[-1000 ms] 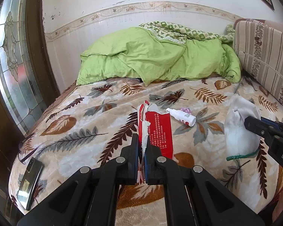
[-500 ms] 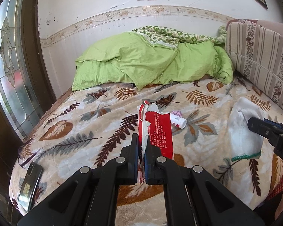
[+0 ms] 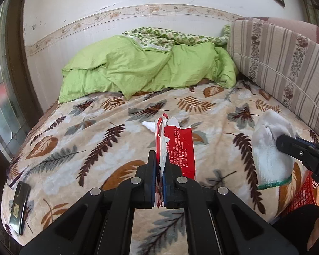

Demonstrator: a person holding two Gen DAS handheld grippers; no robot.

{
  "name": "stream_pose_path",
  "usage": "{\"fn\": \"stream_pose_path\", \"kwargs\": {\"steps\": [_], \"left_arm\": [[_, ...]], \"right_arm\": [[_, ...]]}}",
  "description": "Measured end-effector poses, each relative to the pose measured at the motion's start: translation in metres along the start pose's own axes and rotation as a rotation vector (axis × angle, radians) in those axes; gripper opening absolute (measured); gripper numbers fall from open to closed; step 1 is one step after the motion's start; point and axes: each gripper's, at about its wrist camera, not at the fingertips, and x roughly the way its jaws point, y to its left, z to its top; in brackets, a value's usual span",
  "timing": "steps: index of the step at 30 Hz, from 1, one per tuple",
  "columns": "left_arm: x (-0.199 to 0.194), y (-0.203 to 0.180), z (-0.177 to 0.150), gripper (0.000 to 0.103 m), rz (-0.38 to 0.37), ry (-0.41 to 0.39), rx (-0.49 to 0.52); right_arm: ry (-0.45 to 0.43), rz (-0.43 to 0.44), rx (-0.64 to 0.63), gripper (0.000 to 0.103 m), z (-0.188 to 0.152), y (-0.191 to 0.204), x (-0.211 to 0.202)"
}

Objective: Collect trash
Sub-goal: 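Carry the red wrapper and white cloth to the red wastebasket and release both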

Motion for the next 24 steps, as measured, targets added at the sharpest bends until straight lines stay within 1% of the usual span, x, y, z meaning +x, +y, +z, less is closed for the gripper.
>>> {"fn": "stream_pose_path", "kwargs": {"steps": [4,12,17,21,23,24], "left_arm": [[-0.006,-0.019,-0.001,0.004,-0.03,0.005,0.02],[-0.02,-0.054,-0.001,0.004,-0.082,-0.006,0.079],[-0.032,-0.078,0.006,0.004,-0.142,-0.015,0.115],[-0.047,-0.103,0.016,0.004,-0.206,-0.037,0.15],[-0.055,-0.116,0.021,0.004,-0.253,-0.039,0.162],[-0.06,-0.126,0.023,0.004,-0.288,-0.037,0.166]], "right_arm": [[-0.002,-0.017,0.021,0.017,0.0,-0.011,-0.014],[-0.012,-0.089,0.029,0.017,-0.008,-0.033,-0.051],[-0.014,-0.144,0.064,0.018,-0.015,-0.058,-0.077],[-0.033,-0.211,0.109,0.018,-0.018,-0.087,-0.106],[-0.041,-0.245,0.13,0.018,-0.019,-0.102,-0.123],[-0.045,-0.264,0.14,0.018,-0.02,-0.109,-0.131]]}}
